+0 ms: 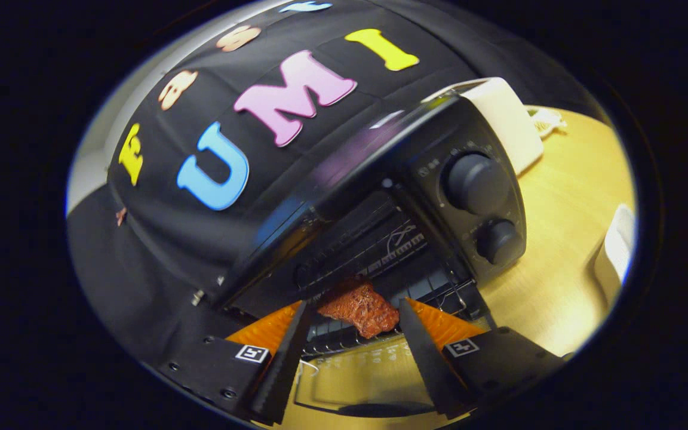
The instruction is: Open the toaster oven, put the food inside, and close the toaster oven door.
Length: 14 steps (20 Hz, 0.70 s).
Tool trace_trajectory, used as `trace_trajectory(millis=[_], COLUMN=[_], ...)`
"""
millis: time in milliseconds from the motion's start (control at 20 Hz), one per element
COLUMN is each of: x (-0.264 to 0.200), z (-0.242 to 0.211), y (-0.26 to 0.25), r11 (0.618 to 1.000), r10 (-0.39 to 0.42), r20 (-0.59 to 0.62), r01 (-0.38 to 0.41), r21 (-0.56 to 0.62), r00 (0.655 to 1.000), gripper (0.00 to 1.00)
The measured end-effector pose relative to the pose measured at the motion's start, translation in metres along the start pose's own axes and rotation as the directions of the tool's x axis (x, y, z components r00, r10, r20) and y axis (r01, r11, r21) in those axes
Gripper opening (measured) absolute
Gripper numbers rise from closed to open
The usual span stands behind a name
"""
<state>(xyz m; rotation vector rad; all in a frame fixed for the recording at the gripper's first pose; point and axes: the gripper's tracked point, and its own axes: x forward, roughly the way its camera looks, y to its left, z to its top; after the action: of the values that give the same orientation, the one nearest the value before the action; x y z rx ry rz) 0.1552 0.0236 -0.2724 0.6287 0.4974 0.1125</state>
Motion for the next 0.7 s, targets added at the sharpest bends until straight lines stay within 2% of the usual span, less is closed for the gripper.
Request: trace_trajectory(millis=[100, 200, 450, 700], x=[-0.012, -0.016, -0.047, -0.090], z=[-0.002, -0.004, -0.011, -0.027], y=[0.005, 0.007, 0.019, 0.018], r11=[0.990, 0.974, 0.953, 0.917], r10=[-0.028, -0.048, -0.071, -0.141], r20=[-0.028, -0.053, -0.095, -0.141], r01=[0.024, 0.035, 0.039, 0.076], r21=[-0.142, -0.223, -0.299, -0.393], r00=[0.999, 0.997, 0.993, 0.980], gripper=[0.98, 0.98, 0.98, 0.98])
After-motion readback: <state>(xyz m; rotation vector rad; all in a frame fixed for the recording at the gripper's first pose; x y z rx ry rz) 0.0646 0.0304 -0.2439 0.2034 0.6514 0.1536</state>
